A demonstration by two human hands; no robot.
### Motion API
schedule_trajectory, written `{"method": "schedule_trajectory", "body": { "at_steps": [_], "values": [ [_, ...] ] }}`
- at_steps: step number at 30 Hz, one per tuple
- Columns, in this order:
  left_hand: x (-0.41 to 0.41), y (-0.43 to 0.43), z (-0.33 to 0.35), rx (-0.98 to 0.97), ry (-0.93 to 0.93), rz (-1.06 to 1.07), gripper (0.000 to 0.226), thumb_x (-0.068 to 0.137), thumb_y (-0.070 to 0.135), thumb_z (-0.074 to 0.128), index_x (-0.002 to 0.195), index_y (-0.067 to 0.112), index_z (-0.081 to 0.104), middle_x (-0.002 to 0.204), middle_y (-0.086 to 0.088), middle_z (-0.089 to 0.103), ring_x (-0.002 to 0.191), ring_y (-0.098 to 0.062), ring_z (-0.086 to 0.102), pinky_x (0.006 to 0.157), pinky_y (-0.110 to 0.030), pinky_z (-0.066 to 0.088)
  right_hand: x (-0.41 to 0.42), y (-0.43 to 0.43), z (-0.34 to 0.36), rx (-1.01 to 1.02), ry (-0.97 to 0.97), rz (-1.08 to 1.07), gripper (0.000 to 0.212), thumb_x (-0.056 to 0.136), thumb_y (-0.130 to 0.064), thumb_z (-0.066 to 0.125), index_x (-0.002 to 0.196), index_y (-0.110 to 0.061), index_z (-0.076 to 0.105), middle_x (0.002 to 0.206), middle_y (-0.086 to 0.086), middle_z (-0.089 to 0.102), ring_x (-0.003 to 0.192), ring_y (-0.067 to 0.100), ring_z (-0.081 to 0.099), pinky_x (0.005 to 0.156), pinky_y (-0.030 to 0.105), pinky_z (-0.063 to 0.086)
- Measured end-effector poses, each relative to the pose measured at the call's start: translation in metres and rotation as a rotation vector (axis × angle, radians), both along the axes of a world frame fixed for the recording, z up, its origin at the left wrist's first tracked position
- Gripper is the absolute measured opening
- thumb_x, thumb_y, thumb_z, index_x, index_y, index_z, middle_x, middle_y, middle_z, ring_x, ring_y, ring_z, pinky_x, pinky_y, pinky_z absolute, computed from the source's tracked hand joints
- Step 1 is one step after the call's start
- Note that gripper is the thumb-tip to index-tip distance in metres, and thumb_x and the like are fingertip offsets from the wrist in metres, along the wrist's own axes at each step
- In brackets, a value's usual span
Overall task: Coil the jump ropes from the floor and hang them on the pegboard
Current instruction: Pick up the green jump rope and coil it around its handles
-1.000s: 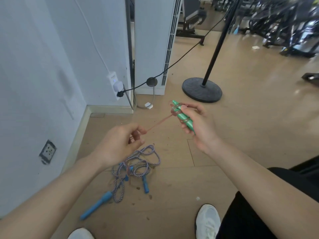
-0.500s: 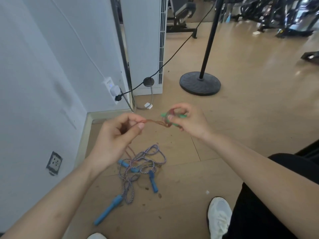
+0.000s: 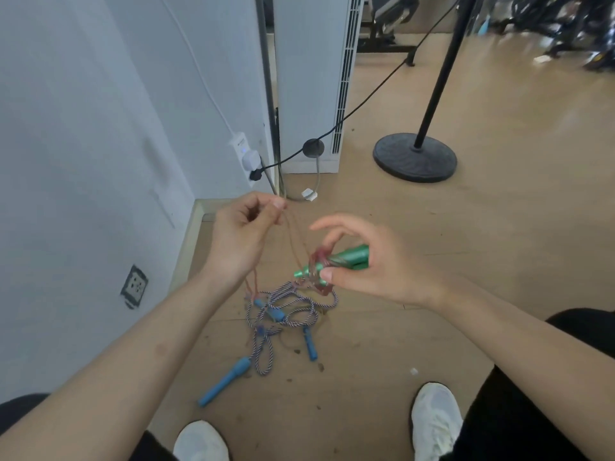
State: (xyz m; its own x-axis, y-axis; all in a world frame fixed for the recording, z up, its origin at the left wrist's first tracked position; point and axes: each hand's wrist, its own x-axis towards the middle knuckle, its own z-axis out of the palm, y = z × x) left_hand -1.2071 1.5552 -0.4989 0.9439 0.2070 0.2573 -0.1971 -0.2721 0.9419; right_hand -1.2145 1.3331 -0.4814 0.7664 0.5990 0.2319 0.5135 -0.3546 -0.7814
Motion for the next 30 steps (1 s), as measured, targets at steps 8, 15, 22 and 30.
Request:
{"method": "schedule_trajectory", "body": {
  "at_steps": [8,15,22,30],
  "values": [
    [-0.001,-0.012,0.0,0.04,-0.012,-0.186,0.008,0.092,0.013,0.07,0.086,0.017,0.074,0.065,0.01,0.069,0.067,-0.003,0.062,0.072,-0.016,0.05,0.002,0.001,-0.003,-0.255,0.19,0.189,0.05,0.087,-0.019,0.075,0.132,-0.037,0.062,0.096,-0.001,0.068,0.09,0.003,0.065,0.09,0.022,0.049],
    [0.003,-0.003,-0.004,0.008,0.064,-0.223,0.004,0.091,0.016,0.071,0.09,0.018,0.075,0.07,0.005,0.074,0.072,-0.004,0.067,0.077,-0.018,0.051,-0.001,-0.002,0.002,-0.124,0.35,0.092,0.033,0.087,-0.011,0.074,0.118,-0.023,0.069,0.121,-0.008,0.069,0.072,-0.004,0.067,0.049,0.025,0.052],
    [-0.009,0.004,0.01,0.144,0.053,-0.27,0.02,0.092,0.025,0.07,0.112,0.027,0.071,0.109,0.006,0.073,0.102,-0.009,0.066,0.088,-0.025,0.051,0.005,-0.004,0.004,0.136,0.508,-0.085,0.031,0.09,-0.006,0.069,0.118,-0.02,0.07,0.115,-0.001,0.073,0.071,0.017,0.068,0.046,0.023,0.047],
    [-0.037,-0.015,0.004,0.485,-0.142,-0.485,0.076,0.067,0.03,0.093,0.136,0.029,0.06,0.132,0.007,0.048,0.118,-0.01,0.056,0.089,-0.023,0.052,0.007,0.0,-0.003,0.225,0.57,-0.157,0.034,0.094,-0.015,0.067,0.127,-0.015,0.062,0.101,0.003,0.075,0.05,0.015,0.056,0.04,0.021,0.035]
  ]
}}
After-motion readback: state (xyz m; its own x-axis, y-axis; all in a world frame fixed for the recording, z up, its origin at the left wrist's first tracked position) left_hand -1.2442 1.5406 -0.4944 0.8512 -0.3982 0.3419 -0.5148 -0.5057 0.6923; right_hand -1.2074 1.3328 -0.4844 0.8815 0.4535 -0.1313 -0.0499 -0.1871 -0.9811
